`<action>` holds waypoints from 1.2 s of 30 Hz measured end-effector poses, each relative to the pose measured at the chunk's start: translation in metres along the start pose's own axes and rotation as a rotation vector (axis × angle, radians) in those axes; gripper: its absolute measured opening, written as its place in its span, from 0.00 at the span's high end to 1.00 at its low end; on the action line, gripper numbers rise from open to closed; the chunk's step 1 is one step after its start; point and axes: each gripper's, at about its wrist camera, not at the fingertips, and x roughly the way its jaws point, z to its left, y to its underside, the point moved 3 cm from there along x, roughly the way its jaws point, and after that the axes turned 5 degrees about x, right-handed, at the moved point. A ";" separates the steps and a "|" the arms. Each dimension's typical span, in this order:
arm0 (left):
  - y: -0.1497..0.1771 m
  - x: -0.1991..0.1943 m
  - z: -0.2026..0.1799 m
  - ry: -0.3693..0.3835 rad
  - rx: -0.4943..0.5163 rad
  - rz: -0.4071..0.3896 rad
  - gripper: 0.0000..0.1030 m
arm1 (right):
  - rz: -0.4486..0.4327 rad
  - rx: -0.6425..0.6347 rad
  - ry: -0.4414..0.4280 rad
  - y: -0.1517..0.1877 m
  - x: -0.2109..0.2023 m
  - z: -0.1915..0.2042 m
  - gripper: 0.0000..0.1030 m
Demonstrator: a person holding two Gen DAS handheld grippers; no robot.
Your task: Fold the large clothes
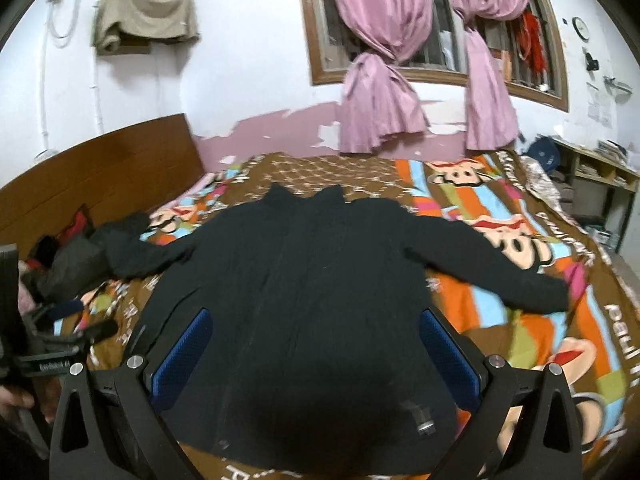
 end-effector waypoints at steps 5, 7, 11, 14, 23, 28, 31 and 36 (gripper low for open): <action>-0.038 0.017 0.000 0.038 -0.006 0.049 0.02 | 0.085 0.045 0.115 -0.075 0.015 -0.050 0.00; -0.052 0.024 0.001 0.063 -0.010 0.056 0.02 | 0.086 0.095 0.180 -0.099 0.029 -0.079 0.00; -0.079 0.047 0.001 0.124 -0.044 0.050 0.02 | 0.106 0.202 0.247 -0.119 0.070 -0.138 0.00; -0.098 0.076 0.001 0.140 -0.056 0.052 0.02 | 0.129 0.299 0.285 -0.119 0.106 -0.185 0.00; -0.136 0.190 -0.032 0.188 -0.049 0.121 0.02 | 0.247 0.545 0.430 -0.054 0.196 -0.299 0.00; -0.144 0.241 -0.066 0.247 0.006 0.124 0.02 | 0.301 0.764 0.468 -0.003 0.228 -0.353 0.00; -0.147 0.273 -0.088 0.281 0.033 0.127 0.02 | 0.299 0.856 0.461 0.015 0.239 -0.376 0.00; -0.152 0.320 -0.117 0.301 0.013 0.155 0.02 | 0.247 0.983 0.429 0.038 0.250 -0.404 0.00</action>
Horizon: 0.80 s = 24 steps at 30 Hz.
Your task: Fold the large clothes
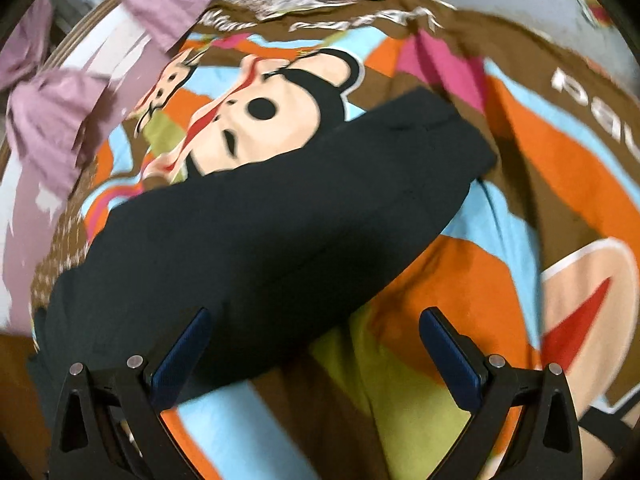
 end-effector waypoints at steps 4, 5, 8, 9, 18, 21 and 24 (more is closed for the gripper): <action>-0.006 0.035 -0.015 0.049 -0.025 0.028 0.02 | 0.049 0.174 -0.122 -0.005 0.018 -0.020 0.00; -0.006 0.038 -0.019 0.046 -0.018 0.031 0.02 | 0.042 0.193 -0.141 -0.006 0.018 -0.022 0.00; 0.001 0.062 -0.026 0.020 0.024 0.066 0.02 | 0.018 0.202 -0.182 -0.013 0.015 -0.025 0.05; 0.006 0.068 -0.027 0.012 0.033 0.081 0.02 | 0.013 0.194 -0.184 -0.014 0.014 -0.025 0.22; 0.022 0.083 -0.033 -0.007 0.075 0.035 0.02 | -0.154 0.110 -0.198 -0.029 -0.031 0.000 0.91; 0.019 0.082 -0.032 0.017 0.063 0.042 0.02 | -0.241 0.005 -0.191 -0.028 -0.059 0.034 0.91; 0.016 0.060 -0.023 -0.038 0.017 0.030 0.02 | -0.360 -0.186 -0.194 -0.013 -0.094 0.086 0.92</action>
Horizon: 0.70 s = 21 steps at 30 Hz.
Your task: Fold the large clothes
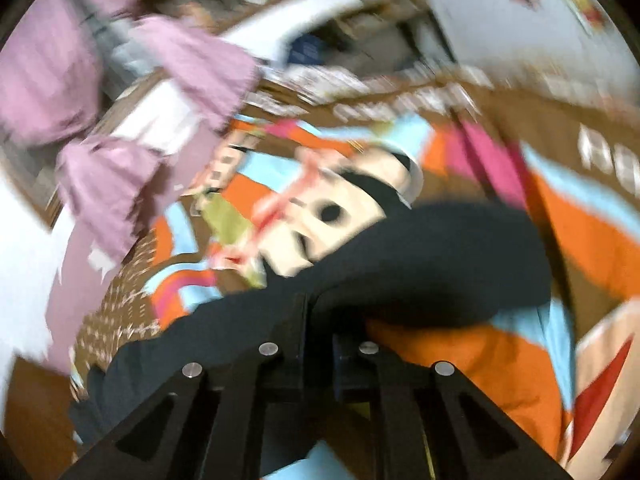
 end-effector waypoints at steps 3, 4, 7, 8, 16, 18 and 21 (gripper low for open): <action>-0.005 -0.034 0.018 0.062 -0.068 -0.034 0.02 | -0.094 -0.233 -0.051 0.012 -0.027 0.070 0.92; -0.007 -0.043 0.024 0.066 -0.079 -0.032 0.02 | -0.113 -0.334 -0.078 0.024 -0.037 0.100 0.92; -0.015 -0.072 0.049 0.065 -0.108 -0.053 0.02 | -0.099 -0.546 -0.157 0.063 -0.045 0.165 0.92; -0.015 -0.083 0.058 0.063 -0.116 -0.064 0.02 | -0.088 -0.624 -0.181 0.081 -0.048 0.185 0.92; 0.006 -0.163 0.157 0.116 -0.324 -0.133 0.02 | 0.043 -1.185 -0.307 0.248 -0.058 0.264 0.92; 0.015 -0.181 0.176 0.148 -0.351 -0.163 0.02 | 0.102 -1.259 -0.314 0.278 -0.051 0.262 0.92; 0.030 -0.197 0.195 0.210 -0.378 -0.197 0.02 | 0.221 -1.354 -0.315 0.327 -0.038 0.256 0.88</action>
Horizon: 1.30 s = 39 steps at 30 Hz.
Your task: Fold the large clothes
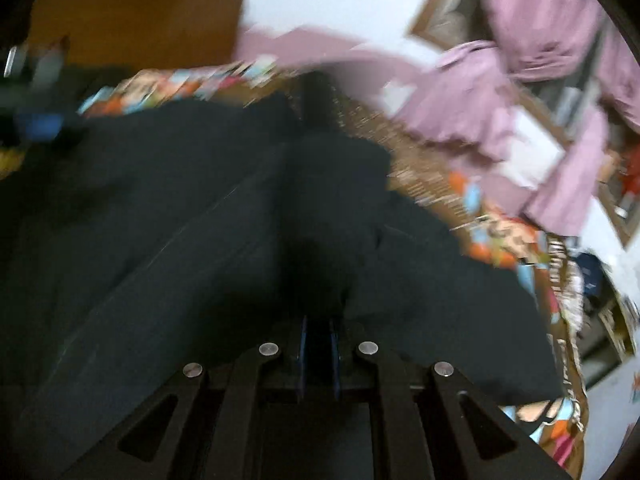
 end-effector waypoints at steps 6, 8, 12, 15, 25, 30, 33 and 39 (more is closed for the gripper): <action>0.015 -0.009 0.015 0.112 -0.047 0.023 0.02 | -0.004 -0.079 0.018 0.020 0.008 0.018 0.41; 0.019 0.001 0.016 0.146 -0.044 0.066 0.02 | -0.028 -0.036 -0.029 0.023 0.002 0.010 0.23; 0.012 0.017 0.015 0.121 0.004 0.093 0.02 | -0.020 -0.003 -0.049 0.045 -0.009 0.003 0.19; -0.002 0.039 0.008 0.063 0.092 0.102 0.02 | -0.033 0.030 -0.050 0.057 -0.020 0.000 0.12; -0.003 0.144 0.004 0.031 0.266 0.288 0.13 | -0.072 0.087 -0.056 0.065 -0.032 -0.007 0.09; 0.007 0.152 0.008 -0.017 0.315 0.311 0.61 | -0.122 0.132 0.019 0.062 -0.039 -0.019 0.09; 0.011 0.155 0.007 -0.056 0.352 0.313 0.85 | -0.151 0.213 0.050 0.052 -0.041 -0.033 0.09; 0.017 0.151 -0.010 -0.070 0.453 0.273 0.97 | -0.245 0.298 0.131 0.035 -0.055 -0.049 0.09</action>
